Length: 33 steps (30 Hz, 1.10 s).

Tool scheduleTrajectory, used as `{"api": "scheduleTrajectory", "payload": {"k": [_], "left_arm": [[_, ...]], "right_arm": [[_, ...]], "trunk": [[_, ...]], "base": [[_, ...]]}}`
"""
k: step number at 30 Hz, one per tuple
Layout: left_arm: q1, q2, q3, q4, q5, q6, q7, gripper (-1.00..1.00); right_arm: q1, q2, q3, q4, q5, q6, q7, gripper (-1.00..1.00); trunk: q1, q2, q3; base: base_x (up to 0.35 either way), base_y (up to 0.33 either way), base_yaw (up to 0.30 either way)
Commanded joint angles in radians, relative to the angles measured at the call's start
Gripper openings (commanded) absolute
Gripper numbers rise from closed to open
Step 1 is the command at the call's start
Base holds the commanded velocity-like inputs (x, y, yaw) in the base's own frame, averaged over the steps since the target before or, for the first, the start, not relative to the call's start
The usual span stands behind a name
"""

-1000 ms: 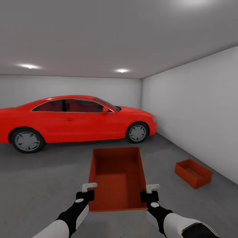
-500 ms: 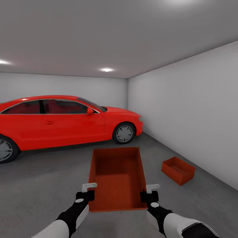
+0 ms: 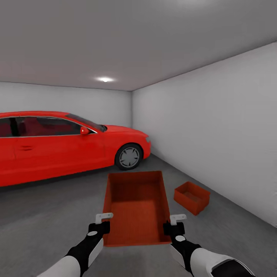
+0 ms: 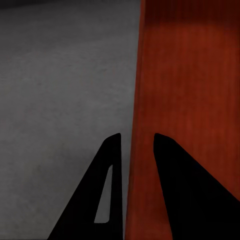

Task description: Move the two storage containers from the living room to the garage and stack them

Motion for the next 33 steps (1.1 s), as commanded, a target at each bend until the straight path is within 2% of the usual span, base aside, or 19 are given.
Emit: {"api": "scheduleTrajectory", "payload": {"k": [1, 17, 28, 33], "left_arm": [[0.000, 0.018, 0.004, 0.001, 0.010, -0.001, 0.012, -1.00], [0.000, 0.019, 0.005, 0.002, 0.010, -0.001, 0.012, -1.00], [0.000, 0.018, 0.005, 0.002, 0.010, 0.000, 0.011, -1.00], [0.000, 0.018, 0.004, 0.002, 0.010, 0.000, 0.011, -1.00]], "right_arm": [[-0.001, 0.001, -0.031, -0.003, 0.019, -0.087, 0.014, -1.00], [-0.001, 0.001, -0.031, -0.003, 0.019, -0.087, 0.015, -1.00], [-0.001, 0.001, -0.031, -0.003, 0.019, -0.087, 0.015, -1.00], [-0.001, 0.001, -0.031, -0.002, 0.019, -0.087, 0.014, -1.00]], "trunk": [[0.001, -0.001, -0.002], [0.001, -0.001, -0.002], [0.001, -0.001, -0.006], [0.001, -0.001, -0.006]], "base": [[0.322, 0.000, -0.273], [0.322, 0.006, -0.273], [0.322, 0.104, -0.273], [0.322, 0.137, -0.112]]}}
